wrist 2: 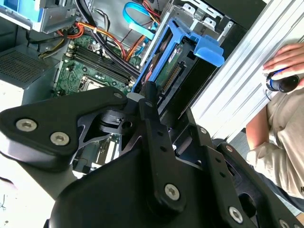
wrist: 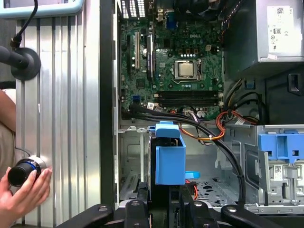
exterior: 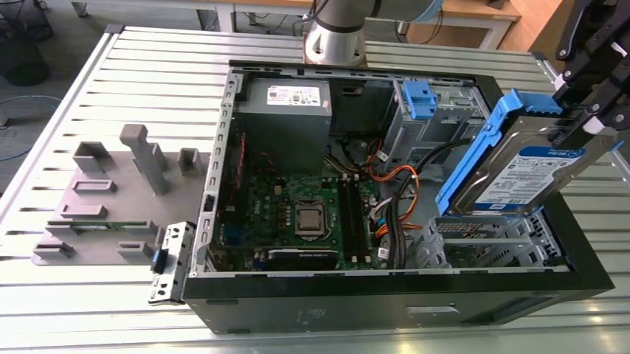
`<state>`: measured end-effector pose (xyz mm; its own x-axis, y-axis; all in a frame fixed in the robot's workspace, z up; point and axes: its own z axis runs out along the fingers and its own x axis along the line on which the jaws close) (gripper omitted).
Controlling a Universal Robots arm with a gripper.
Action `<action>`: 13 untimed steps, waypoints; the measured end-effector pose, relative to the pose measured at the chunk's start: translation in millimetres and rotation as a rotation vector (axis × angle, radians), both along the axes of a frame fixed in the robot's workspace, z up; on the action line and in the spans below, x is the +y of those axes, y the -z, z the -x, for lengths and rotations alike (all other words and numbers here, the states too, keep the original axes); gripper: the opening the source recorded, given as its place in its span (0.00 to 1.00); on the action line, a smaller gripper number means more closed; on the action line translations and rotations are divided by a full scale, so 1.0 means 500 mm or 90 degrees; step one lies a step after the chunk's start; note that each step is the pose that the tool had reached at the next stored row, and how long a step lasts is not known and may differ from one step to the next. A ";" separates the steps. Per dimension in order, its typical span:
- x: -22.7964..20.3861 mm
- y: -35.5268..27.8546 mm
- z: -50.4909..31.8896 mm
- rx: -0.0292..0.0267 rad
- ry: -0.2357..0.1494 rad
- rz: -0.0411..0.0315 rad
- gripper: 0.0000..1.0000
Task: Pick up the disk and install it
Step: 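Insert the disk into the insertion slot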
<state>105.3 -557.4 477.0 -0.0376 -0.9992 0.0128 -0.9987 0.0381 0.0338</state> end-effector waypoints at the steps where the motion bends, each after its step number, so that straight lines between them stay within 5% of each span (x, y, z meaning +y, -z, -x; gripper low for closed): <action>1: -0.0012 0.000 0.000 0.0000 0.000 -0.0001 0.35; 13: -0.0128 0.013 -0.010 0.0017 0.000 0.0000 0.35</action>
